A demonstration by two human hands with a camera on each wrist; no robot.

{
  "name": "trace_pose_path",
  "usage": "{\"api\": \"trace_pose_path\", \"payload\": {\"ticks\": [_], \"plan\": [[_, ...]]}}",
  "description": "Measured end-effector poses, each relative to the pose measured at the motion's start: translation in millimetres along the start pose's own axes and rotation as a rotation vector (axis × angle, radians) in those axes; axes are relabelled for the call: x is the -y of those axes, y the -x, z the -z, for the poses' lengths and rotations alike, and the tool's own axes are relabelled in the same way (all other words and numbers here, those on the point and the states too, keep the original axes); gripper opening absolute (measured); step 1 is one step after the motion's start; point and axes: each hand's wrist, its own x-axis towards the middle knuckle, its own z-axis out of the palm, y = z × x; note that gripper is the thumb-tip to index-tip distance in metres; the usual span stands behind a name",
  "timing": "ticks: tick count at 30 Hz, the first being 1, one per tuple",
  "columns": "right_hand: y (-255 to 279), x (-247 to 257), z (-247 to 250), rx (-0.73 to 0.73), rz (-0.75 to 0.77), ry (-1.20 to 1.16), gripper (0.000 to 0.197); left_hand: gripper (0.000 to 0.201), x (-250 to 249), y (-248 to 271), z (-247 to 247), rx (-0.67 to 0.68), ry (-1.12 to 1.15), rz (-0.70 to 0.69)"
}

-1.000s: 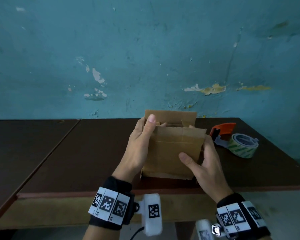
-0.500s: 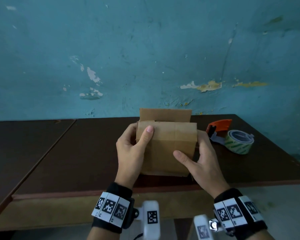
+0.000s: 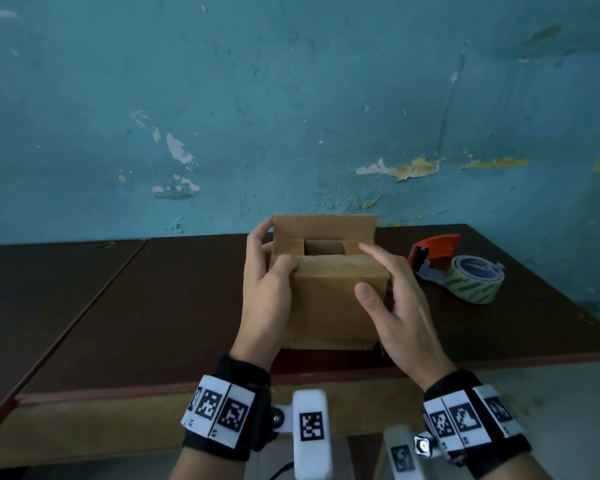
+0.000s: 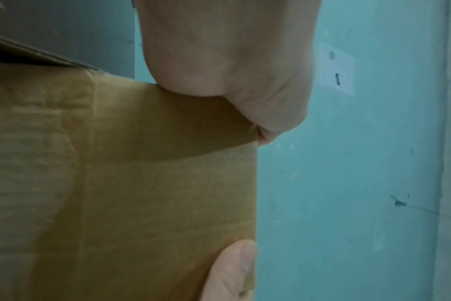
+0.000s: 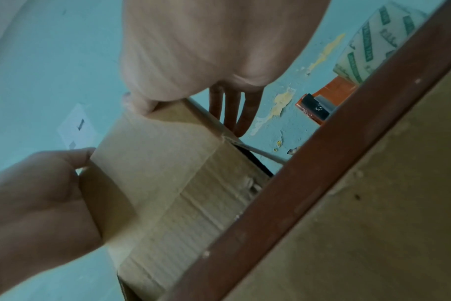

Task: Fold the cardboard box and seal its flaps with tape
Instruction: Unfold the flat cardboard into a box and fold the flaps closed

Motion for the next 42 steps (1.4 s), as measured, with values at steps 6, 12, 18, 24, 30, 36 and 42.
{"api": "trace_pose_path", "payload": {"ticks": [6,12,18,24,30,36,42], "plan": [[-2,-2,7,0.022,0.003,-0.006,0.050,0.045,1,1,1,-0.026,0.066,0.018],[2,-3,1,-0.034,0.000,-0.001,0.050,0.024,2,-1,5,-0.030,0.084,0.006],[7,-2,-6,-0.069,-0.005,0.010,0.068,0.015,5,-2,6,-0.036,0.022,-0.048],[2,-2,1,-0.022,0.033,0.063,0.055,0.012,3,-3,6,-0.053,-0.016,-0.044],[1,-3,3,-0.024,0.029,0.035,0.053,0.017,4,-10,2,-0.050,-0.003,0.051],[10,-14,2,0.056,-0.027,0.080,0.053,0.019,18,-1,-6,-0.119,-0.047,0.199],[5,-14,-4,0.035,-0.048,0.072,0.052,0.024,16,-8,-4,-0.134,0.020,0.305]]}}
